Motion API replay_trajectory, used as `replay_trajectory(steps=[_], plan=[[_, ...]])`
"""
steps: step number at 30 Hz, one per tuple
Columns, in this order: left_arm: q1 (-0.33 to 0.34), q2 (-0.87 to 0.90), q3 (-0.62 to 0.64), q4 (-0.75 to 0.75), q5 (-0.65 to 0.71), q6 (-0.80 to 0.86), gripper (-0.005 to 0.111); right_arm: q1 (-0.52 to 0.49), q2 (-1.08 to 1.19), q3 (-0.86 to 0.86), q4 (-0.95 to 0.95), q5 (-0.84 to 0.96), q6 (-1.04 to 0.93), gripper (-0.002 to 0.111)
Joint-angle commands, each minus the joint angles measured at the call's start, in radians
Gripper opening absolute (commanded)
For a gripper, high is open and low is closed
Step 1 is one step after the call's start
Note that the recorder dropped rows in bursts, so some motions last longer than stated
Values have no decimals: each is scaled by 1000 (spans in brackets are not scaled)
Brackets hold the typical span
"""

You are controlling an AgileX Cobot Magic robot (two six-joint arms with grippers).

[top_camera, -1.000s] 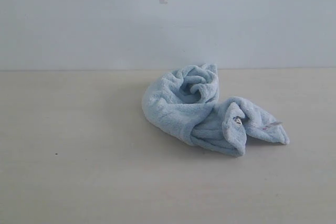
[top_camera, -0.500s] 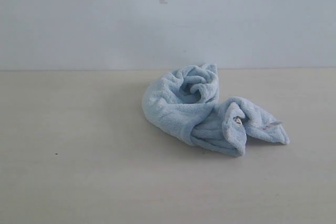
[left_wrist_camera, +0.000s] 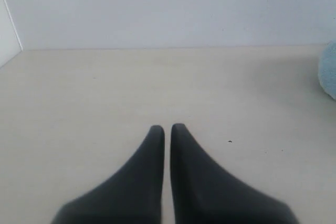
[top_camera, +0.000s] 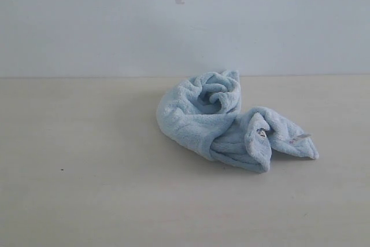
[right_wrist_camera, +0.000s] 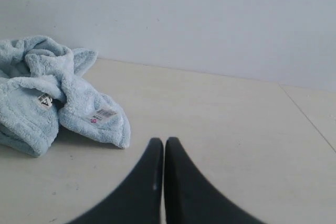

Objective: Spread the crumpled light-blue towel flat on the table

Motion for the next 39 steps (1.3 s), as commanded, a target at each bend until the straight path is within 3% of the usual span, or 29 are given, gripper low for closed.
replay_trajectory(steps=[1, 4, 10, 15, 18, 21, 23, 28, 32, 39], plan=[[-5, -4, 4, 4, -7, 5, 4, -2, -5, -1, -3, -11, 6, 1], [-5, -4, 4, 4, -7, 5, 4, -2, -5, -1, 8, -48, 56, 1], [-5, -4, 4, 4, -7, 5, 4, -2, -5, -1, 209, -383, 499, 1], [-5, -4, 4, 4, -7, 5, 4, -2, -5, -1, 200, -652, 629, 1], [-5, -4, 4, 4, -7, 5, 4, -1, -5, -18, 147, -646, 894, 1], [-5, -4, 4, 4, -7, 5, 4, -1, -5, -65, 70, -654, 1291, 1], [-5, -4, 4, 4, -7, 5, 4, -1, -5, -97, 100, -707, 1397, 1], [-5, -4, 4, 4, -7, 5, 4, -1, -5, -212, 228, -886, 1399, 1], [-5, -4, 4, 4, -7, 5, 4, -1, -5, -342, 219, -893, 1338, 1], [-5, -4, 4, 4, -7, 5, 4, -3, 96, -461, 44, -688, 452, 1]])
